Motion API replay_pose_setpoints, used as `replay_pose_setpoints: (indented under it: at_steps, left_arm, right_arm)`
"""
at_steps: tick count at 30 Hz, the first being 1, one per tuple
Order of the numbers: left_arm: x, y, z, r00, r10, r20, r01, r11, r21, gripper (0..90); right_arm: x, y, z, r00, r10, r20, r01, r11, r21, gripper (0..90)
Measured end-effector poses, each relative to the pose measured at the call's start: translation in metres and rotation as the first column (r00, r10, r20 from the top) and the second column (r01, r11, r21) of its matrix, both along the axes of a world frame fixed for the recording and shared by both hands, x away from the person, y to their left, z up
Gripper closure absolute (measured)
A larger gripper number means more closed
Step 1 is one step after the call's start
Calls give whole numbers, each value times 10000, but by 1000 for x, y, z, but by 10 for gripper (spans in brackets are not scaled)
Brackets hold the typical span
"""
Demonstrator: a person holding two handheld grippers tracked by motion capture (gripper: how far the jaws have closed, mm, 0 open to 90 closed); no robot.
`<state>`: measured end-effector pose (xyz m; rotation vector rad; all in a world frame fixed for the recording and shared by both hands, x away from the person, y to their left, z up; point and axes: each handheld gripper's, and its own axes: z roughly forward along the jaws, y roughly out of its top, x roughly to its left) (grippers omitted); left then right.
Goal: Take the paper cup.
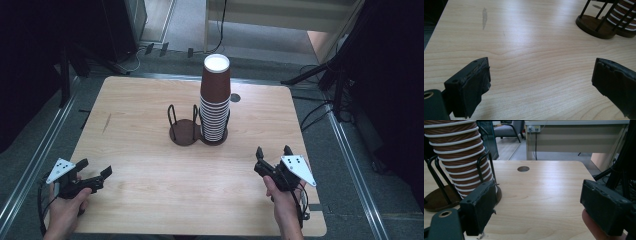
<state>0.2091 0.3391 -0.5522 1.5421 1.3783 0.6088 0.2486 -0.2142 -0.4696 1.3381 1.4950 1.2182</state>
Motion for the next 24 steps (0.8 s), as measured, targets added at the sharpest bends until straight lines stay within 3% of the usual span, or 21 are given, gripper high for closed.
replay_pose_setpoints:
  at_steps: [24]
  left_arm:
    - [0,-1,0,10000,-79,-25,79,9999,90,26]
  right_arm:
    - [22,38,20,9975,686,160,-690,9972,293,132]
